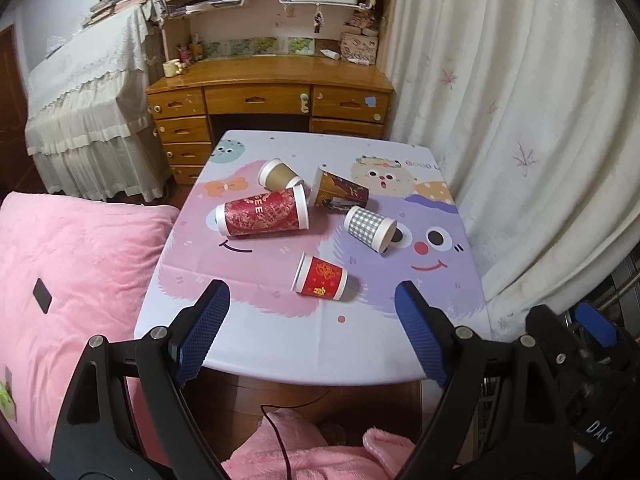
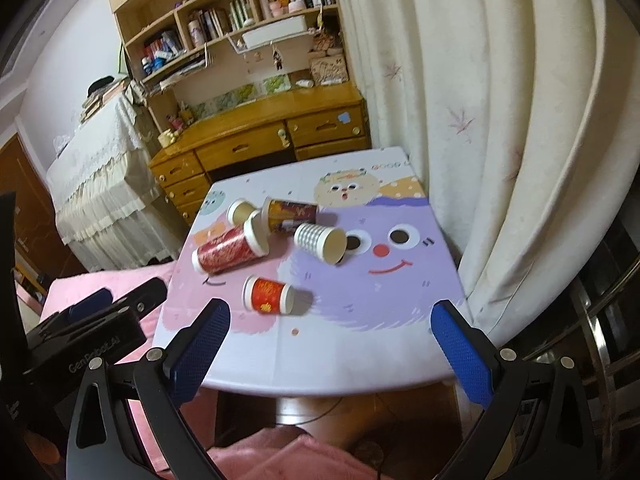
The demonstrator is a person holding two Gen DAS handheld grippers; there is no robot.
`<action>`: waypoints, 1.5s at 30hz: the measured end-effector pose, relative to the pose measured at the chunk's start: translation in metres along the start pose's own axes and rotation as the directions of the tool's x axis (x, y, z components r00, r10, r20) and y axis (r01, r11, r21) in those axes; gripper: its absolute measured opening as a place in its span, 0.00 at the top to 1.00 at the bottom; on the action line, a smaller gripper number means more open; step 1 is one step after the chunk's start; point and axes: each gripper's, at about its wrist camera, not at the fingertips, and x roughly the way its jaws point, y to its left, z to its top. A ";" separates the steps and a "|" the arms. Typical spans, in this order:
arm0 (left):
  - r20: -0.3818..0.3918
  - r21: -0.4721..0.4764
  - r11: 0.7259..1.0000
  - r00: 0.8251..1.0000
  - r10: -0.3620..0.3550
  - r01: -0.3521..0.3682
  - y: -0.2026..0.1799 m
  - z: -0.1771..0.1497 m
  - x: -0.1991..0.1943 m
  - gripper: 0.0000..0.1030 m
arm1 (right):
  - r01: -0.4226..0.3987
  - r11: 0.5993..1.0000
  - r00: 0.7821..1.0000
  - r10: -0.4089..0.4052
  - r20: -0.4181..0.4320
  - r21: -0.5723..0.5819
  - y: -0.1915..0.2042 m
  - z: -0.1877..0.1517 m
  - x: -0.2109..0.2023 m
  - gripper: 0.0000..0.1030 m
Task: Flip cup upright
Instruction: 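Reach the left tool to the small red cup and grasp its side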
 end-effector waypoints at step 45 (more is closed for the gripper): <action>-0.650 -0.659 0.723 0.639 -0.411 -0.206 0.060 -0.014 0.382 0.25 | -0.077 0.861 0.886 -0.172 -0.431 -0.502 0.051 -0.002 0.327 0.01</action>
